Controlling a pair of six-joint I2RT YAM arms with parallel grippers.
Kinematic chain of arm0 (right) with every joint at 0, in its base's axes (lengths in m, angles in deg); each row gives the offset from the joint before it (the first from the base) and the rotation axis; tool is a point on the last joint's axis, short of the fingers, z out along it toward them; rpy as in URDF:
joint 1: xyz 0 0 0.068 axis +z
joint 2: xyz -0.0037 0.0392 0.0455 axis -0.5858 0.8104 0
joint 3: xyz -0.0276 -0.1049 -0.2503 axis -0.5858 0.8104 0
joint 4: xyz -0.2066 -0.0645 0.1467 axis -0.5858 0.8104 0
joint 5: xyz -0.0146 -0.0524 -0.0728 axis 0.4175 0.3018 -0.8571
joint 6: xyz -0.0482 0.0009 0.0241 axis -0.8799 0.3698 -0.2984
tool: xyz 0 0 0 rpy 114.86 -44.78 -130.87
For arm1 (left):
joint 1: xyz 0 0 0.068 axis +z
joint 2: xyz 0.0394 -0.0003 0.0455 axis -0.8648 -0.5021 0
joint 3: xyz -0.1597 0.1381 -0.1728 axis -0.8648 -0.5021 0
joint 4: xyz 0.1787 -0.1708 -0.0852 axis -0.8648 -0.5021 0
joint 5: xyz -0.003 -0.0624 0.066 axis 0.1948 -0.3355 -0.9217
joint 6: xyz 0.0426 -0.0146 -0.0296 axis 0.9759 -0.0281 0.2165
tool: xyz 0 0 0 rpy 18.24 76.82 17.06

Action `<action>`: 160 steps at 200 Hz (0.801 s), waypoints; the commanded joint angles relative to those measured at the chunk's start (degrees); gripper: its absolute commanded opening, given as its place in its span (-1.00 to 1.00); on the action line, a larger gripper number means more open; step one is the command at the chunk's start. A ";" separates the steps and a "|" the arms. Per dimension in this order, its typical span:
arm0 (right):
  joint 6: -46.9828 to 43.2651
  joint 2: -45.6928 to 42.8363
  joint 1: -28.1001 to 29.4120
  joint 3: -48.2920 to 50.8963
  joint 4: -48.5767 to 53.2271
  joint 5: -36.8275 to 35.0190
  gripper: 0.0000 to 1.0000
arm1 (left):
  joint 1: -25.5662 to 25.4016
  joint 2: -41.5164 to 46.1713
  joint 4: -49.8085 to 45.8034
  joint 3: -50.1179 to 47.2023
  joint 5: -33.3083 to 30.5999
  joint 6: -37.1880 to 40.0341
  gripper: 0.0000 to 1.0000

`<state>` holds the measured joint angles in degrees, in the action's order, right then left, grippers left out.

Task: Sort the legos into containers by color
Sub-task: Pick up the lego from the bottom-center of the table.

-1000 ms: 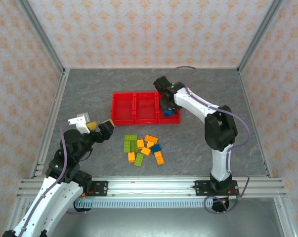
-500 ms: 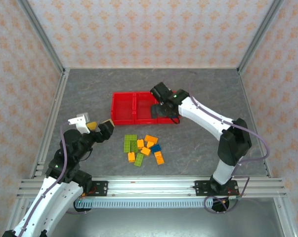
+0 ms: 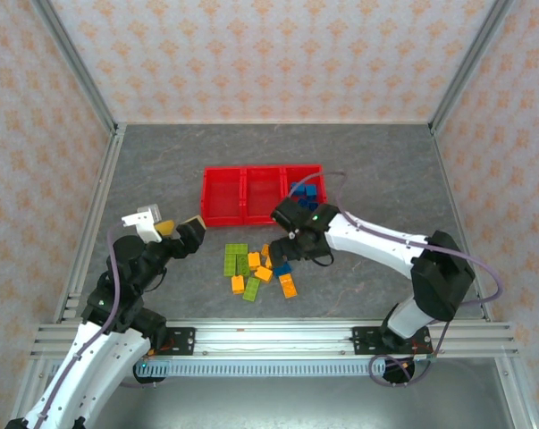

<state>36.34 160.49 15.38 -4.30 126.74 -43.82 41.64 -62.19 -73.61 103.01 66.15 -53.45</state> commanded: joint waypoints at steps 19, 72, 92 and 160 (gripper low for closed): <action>3.25 -2.02 4.91 3.11 -1.79 2.20 0.96 | 0.46 0.32 0.65 -0.17 -0.67 0.03 0.98; 6.11 2.31 7.85 4.82 -4.26 2.07 0.66 | 0.46 0.05 0.33 0.01 -0.42 -0.28 0.98; 6.85 3.90 8.35 5.49 -5.68 2.13 0.55 | 0.46 -0.08 0.32 0.01 -0.40 -0.32 0.98; 8.48 7.74 9.42 6.20 -6.60 -0.03 0.19 | 0.42 -0.23 0.05 0.10 -0.83 -0.41 0.98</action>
<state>43.47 167.23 24.50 1.38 120.27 -41.24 41.64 -62.13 -73.61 103.01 66.15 -53.58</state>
